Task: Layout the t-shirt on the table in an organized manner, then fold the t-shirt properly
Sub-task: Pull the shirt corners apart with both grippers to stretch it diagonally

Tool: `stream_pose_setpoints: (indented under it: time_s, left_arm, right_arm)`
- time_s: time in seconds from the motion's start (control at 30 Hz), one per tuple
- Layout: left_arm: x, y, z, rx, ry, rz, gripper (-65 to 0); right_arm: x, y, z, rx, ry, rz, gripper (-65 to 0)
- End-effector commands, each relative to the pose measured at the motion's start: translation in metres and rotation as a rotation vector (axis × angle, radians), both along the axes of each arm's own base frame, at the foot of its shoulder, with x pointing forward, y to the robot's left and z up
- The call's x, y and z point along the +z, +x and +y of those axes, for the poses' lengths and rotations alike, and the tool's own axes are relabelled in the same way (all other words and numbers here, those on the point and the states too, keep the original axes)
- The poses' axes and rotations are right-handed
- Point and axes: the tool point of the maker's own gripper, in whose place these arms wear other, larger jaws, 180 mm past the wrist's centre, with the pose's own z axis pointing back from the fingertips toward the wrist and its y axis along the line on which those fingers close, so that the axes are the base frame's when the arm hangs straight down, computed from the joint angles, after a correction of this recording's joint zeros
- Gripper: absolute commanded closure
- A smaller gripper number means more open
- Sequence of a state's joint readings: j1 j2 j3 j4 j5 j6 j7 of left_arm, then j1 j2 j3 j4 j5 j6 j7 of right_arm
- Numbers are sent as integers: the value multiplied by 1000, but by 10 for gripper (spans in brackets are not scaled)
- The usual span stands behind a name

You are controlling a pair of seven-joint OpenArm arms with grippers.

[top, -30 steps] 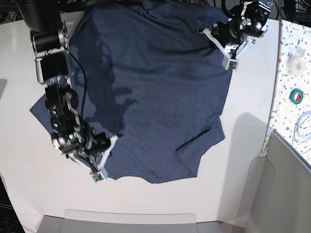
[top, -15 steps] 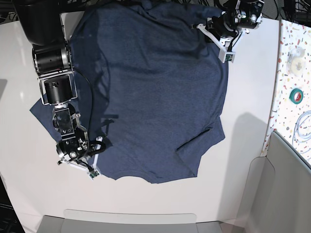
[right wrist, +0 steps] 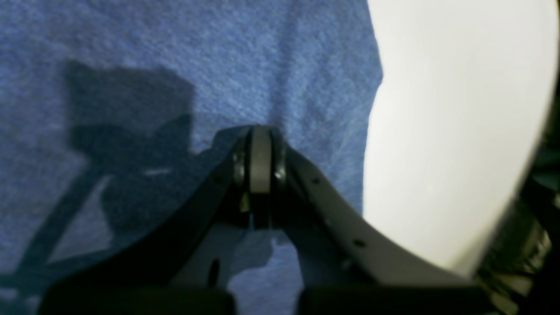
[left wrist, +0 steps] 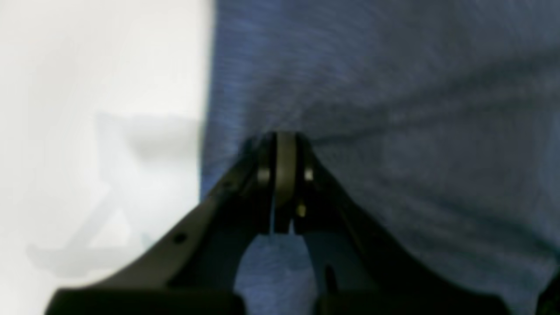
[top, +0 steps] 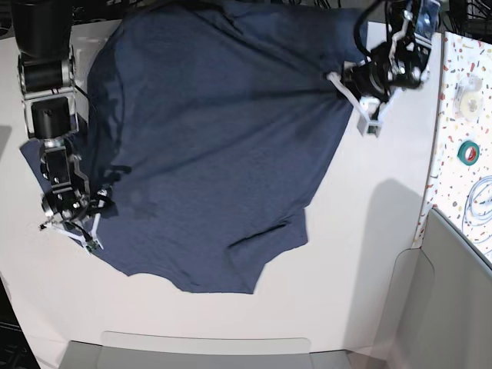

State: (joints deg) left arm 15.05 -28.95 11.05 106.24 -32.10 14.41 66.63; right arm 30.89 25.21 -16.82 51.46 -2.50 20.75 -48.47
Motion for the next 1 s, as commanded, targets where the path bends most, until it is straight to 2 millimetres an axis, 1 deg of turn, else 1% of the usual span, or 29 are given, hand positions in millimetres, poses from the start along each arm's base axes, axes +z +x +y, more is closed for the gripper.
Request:
stream_pose_setpoints:
  time_s: [0.0, 0.03, 0.07, 0.13, 0.17, 0.3, 0.43, 0.47, 0.53, 0.6, 0.63, 0.7, 0.77, 0.83, 0.97]
  left_arm:
    - [-5, 4, 29, 36, 99, 22, -11]
    - [-6, 15, 36, 52, 109, 15, -17]
    - [-7, 23, 41, 67, 115, 14, -21]
    - [-9, 42, 46, 80, 124, 11, -23]
    - [-9, 55, 45, 71, 128, 6, -23]
    - [-19, 89, 46, 44, 167, 0, -23]
    - [-29, 122, 51, 10, 233, -18, -23]
    - [-34, 130, 43, -5, 236, -21, -24]
    - [-36, 149, 31, -19, 239, -30, -24]
    - [-38, 165, 19, -32, 245, -38, -24]
    - [-36, 175, 15, -37, 249, -52, -24]
    - [-32, 192, 3, -58, 258, -79, -24]
    - [-29, 205, -4, -70, 266, -98, -24]
    - [-21, 219, -16, -95, 270, -126, -25]
    - [-11, 238, -38, -131, 281, -142, -25]
  right_arm:
    - [-23, -41, -20, -35, -49, 155, 0]
    - [-26, -52, -26, -32, -67, 171, 0]
    - [-30, -61, -28, -23, -77, 181, 0]
    - [-34, -77, -31, -8, -94, 195, 0]
    - [-38, -88, -34, -8, -98, 204, 0]
    - [-50, -126, -43, -64, -51, 236, 0]
    - [-51, -164, -50, -165, 28, 246, 0]
    - [-51, -173, -51, -195, 62, 235, 0]
    - [-53, -192, -55, -251, 120, 226, 0]
    - [-49, -201, -55, -287, 171, 198, 0]
    - [-47, -207, -55, -303, 195, 187, 0]
    - [-47, -219, -45, -339, 280, 161, 0]
    - [-46, -231, -37, -361, 335, 150, 0]
    - [-48, -240, -26, -378, 390, 144, 0]
    - [-53, -260, 0, -375, 472, 163, 0]
